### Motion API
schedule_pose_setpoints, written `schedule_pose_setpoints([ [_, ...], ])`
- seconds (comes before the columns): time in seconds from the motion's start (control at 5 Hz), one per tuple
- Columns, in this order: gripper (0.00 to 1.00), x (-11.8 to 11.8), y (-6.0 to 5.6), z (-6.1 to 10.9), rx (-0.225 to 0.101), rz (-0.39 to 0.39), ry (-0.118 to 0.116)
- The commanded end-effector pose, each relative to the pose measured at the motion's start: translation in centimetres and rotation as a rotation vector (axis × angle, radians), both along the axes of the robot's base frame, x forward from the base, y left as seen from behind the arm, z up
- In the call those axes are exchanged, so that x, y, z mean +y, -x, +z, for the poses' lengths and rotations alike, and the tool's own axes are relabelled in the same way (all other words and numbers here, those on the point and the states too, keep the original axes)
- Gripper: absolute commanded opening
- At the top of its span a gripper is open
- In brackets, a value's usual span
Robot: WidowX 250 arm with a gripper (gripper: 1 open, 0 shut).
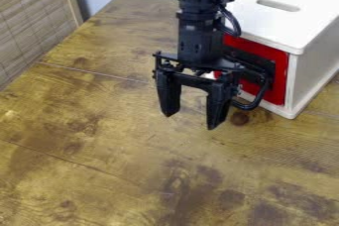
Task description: Close the drawer
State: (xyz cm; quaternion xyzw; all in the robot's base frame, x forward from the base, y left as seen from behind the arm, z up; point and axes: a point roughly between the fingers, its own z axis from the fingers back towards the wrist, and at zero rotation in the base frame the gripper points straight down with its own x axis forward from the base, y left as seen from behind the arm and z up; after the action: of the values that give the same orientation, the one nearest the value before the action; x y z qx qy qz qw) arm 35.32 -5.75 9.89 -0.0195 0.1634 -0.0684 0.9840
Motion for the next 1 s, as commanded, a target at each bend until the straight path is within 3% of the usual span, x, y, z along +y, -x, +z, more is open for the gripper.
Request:
schedule_pose_setpoints([
  [0.0,1.00,0.59,-0.56,1.53,-0.057,0.012,0.014],
  [0.4,1.00,1.22,-0.92,1.54,-0.066,0.019,0.017],
  [0.8,1.00,1.31,-1.54,1.61,-0.074,0.007,0.004],
])
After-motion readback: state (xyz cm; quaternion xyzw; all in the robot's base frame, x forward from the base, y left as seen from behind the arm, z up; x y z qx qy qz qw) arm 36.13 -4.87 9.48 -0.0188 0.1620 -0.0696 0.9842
